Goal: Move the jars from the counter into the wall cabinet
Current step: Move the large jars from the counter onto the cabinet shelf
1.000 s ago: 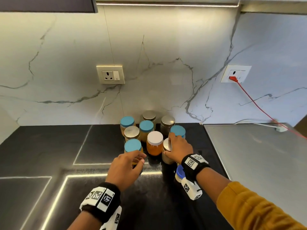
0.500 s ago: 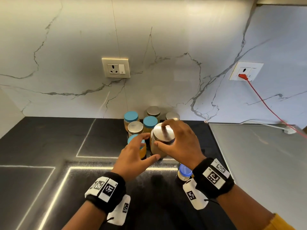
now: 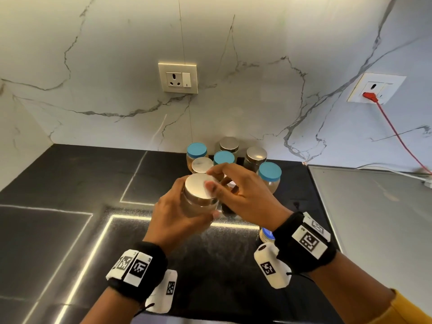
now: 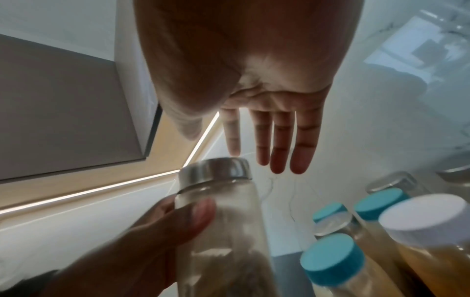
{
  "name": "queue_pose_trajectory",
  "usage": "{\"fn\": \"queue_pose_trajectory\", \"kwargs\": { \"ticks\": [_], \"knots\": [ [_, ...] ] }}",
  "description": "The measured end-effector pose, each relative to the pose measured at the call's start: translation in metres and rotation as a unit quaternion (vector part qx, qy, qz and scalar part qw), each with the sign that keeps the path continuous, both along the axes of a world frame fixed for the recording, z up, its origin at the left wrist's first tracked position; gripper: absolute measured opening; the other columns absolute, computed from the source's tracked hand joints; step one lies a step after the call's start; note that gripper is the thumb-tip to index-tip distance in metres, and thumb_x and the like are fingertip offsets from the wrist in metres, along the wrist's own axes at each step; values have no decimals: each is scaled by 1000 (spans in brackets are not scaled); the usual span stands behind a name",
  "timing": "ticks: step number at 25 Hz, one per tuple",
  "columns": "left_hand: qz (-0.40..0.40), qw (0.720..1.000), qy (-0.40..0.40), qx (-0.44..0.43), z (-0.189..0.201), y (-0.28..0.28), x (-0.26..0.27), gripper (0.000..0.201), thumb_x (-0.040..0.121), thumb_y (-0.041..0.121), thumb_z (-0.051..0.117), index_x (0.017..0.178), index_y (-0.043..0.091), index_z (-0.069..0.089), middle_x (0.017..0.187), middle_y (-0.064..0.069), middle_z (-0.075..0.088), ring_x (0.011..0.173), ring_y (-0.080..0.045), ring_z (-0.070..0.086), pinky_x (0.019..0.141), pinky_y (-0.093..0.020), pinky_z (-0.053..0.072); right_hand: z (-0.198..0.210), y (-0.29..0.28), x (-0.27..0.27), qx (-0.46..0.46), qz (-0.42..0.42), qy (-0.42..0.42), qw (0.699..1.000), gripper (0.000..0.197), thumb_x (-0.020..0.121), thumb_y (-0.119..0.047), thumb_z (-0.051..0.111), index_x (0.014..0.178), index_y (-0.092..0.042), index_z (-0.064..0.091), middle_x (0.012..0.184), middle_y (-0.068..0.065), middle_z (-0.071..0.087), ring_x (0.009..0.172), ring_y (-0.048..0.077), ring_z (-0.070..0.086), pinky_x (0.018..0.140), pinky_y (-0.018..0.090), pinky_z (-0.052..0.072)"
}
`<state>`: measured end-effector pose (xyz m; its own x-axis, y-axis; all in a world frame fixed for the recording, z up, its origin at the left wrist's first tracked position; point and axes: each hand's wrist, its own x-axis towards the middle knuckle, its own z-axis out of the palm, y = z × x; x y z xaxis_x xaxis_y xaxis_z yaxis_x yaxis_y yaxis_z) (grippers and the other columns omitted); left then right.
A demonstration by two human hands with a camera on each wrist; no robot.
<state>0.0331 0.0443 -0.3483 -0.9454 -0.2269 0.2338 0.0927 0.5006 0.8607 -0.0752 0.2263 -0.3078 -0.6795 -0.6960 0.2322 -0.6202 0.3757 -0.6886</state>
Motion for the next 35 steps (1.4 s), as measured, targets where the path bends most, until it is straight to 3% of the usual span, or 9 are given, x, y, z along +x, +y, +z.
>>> {"fn": "queue_pose_trajectory", "kwargs": {
  "ticks": [2, 5, 8, 11, 19, 23, 26, 30, 35],
  "knots": [
    [30, 999, -13, -3, -11, -10, 11, 89, 61, 67, 83, 137, 38, 46, 123, 21, 64, 112, 3, 62, 92, -24, 57, -18, -9, -15, 16, -26, -10, 999, 38, 102, -55, 52, 127, -27, 60, 116, -9, 66, 103, 6, 63, 86, 23, 55],
    [64, 997, -41, -17, -24, -24, 25, 92, 61, 70, 83, 138, 37, 45, 126, 17, 63, 114, -2, 62, 96, -35, 58, -53, -31, -35, 89, -71, -32, 993, 38, 96, -44, 67, 128, -26, 61, 123, -5, 66, 110, 11, 61, 94, 30, 55],
    [88, 995, -42, -15, -27, -34, 31, 92, 61, 71, 84, 138, 37, 46, 125, 15, 64, 114, -4, 63, 95, -38, 59, -82, -55, -48, 166, -93, -24, 982, 48, 89, -49, 72, 130, -29, 58, 130, 1, 59, 117, 19, 58, 97, 38, 55],
    [99, 994, -34, -18, -23, -40, 34, 90, 62, 68, 85, 137, 37, 46, 124, 16, 65, 113, -2, 63, 95, -36, 59, -101, -71, -51, 222, -107, -16, 969, 60, 84, -55, 74, 133, -30, 51, 135, 2, 53, 123, 22, 55, 97, 37, 56],
    [97, 995, -16, -10, -12, -43, 35, 88, 62, 67, 86, 136, 39, 46, 123, 19, 63, 113, 1, 62, 94, -34, 59, -115, -73, -47, 167, -147, 19, 975, 55, 81, -56, 77, 119, -31, 46, 124, -2, 61, 115, 19, 61, 84, 33, 59],
    [79, 997, 6, -2, 7, -41, 30, 93, 57, 79, 78, 135, 43, 43, 122, 26, 59, 114, 4, 60, 93, -24, 55, -85, -51, -33, 50, -156, 27, 986, 53, 78, -61, 78, 115, -35, 50, 121, -6, 64, 110, 14, 62, 83, 31, 59],
    [66, 997, 36, 13, 34, -35, 22, 97, 52, 88, 73, 134, 46, 44, 120, 28, 61, 113, 5, 60, 87, -12, 52, -39, -29, -20, -30, -155, 67, 985, 54, 77, -63, 78, 115, -35, 53, 121, -7, 67, 107, 11, 63, 81, 27, 59],
    [40, 993, 111, 18, 83, -22, 6, 93, 54, 87, 73, 132, 42, 49, 114, 35, 65, 109, 8, 64, 81, -9, 53, 41, 3, -6, -120, -162, 128, 971, 52, 77, -56, 84, 114, -30, 58, 112, -10, 70, 92, 7, 66, 75, 34, 61],
    [1, 981, 194, -5, 149, -3, -10, 80, 64, 72, 75, 132, 38, 50, 114, 37, 64, 107, 7, 65, 77, -10, 55, 127, 40, 10, -166, -178, 178, 953, 53, 77, -60, 81, 116, -30, 61, 115, -17, 72, 106, 7, 68, 78, 30, 61]
  ]
}}
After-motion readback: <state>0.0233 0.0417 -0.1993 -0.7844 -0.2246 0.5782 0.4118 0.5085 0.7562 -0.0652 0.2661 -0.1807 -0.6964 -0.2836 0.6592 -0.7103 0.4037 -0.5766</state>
